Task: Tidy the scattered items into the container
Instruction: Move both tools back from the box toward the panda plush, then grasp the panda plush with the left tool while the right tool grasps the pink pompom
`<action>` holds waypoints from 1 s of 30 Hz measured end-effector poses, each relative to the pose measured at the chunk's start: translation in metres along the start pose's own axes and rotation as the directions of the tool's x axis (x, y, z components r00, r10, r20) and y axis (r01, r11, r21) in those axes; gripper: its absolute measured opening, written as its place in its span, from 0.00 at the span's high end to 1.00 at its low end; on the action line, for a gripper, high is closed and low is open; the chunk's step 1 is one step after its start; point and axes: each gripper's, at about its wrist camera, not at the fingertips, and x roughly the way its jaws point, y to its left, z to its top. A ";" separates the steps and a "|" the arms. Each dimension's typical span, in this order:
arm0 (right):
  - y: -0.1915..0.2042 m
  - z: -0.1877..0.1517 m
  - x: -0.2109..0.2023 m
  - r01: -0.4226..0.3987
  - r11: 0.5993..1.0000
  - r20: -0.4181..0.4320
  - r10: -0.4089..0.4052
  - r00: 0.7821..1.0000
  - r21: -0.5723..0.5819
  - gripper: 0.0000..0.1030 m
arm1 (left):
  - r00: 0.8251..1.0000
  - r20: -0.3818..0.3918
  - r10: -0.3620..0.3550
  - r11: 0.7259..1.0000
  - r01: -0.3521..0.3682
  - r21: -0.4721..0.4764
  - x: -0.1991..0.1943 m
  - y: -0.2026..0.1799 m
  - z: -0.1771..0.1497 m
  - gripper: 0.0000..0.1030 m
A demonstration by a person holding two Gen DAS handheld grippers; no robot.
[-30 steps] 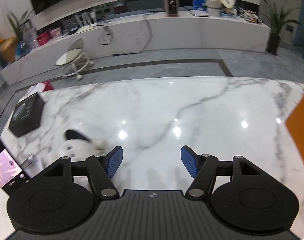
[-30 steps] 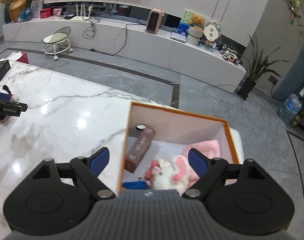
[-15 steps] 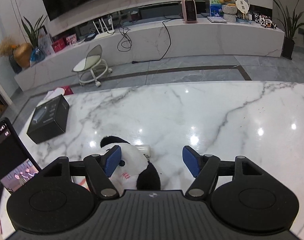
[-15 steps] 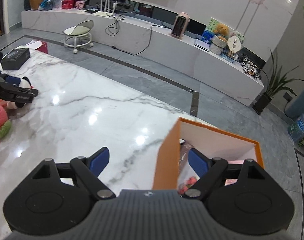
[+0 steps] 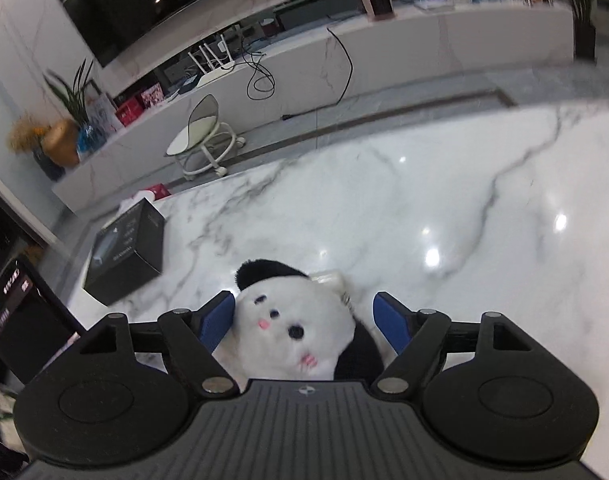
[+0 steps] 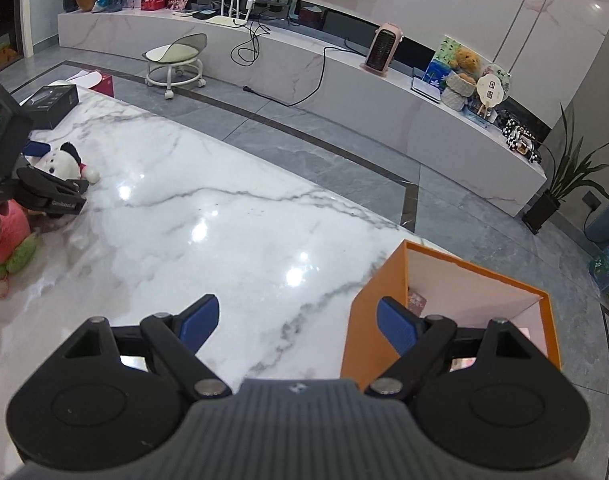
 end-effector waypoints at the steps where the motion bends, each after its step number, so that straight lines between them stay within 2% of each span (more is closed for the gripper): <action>1: 0.000 -0.001 0.000 -0.001 1.000 -0.001 0.001 1.000 0.000 0.15 | 1.000 -0.006 0.018 1.000 -0.018 0.026 0.003 -0.003 -0.001 0.12; 6: 0.004 -0.005 0.005 -0.009 1.000 -0.013 0.009 1.000 0.005 0.15 | 0.999 -0.030 0.034 0.998 -0.032 0.052 0.010 -0.004 0.000 0.11; 7: 0.005 -0.007 0.006 -0.013 1.000 -0.015 0.013 1.000 0.004 0.15 | 0.999 -0.035 0.035 0.998 -0.033 0.054 0.012 -0.004 0.001 0.13; 9: 0.009 -0.009 0.008 -0.020 1.000 -0.021 0.020 1.000 0.003 0.15 | 0.999 -0.041 0.030 0.999 -0.029 0.031 0.011 0.001 0.003 0.24; 10: 0.011 -0.010 0.009 -0.024 1.000 -0.023 0.024 0.999 0.001 0.15 | 0.999 -0.046 0.028 0.999 -0.027 0.023 0.011 0.003 0.004 0.25; 16: 0.018 -0.010 0.013 -0.042 0.999 -0.025 0.042 0.999 -0.003 0.15 | 0.999 -0.052 -0.008 1.000 0.009 0.010 0.007 0.009 0.007 0.32; 21: 0.020 -0.010 0.012 -0.050 0.999 -0.023 0.050 0.998 -0.001 0.15 | 0.995 -0.039 -0.097 0.995 0.097 -0.001 -0.003 0.005 0.014 0.34; 23: 0.021 -0.012 0.012 -0.054 0.999 -0.025 0.054 0.998 0.002 0.15 | 0.985 -0.039 -0.166 0.986 0.166 -0.001 -0.007 0.001 0.019 0.34; 25: 0.024 -0.014 0.015 -0.063 0.998 -0.033 0.063 0.997 0.002 0.15 | 0.969 -0.044 -0.243 0.970 0.243 0.006 -0.010 -0.003 0.024 0.34; 30: 0.043 -0.019 0.018 -0.127 0.992 -0.012 0.127 0.992 0.029 0.15 | 0.929 -0.071 -0.365 0.930 0.367 0.028 -0.007 0.007 0.041 0.34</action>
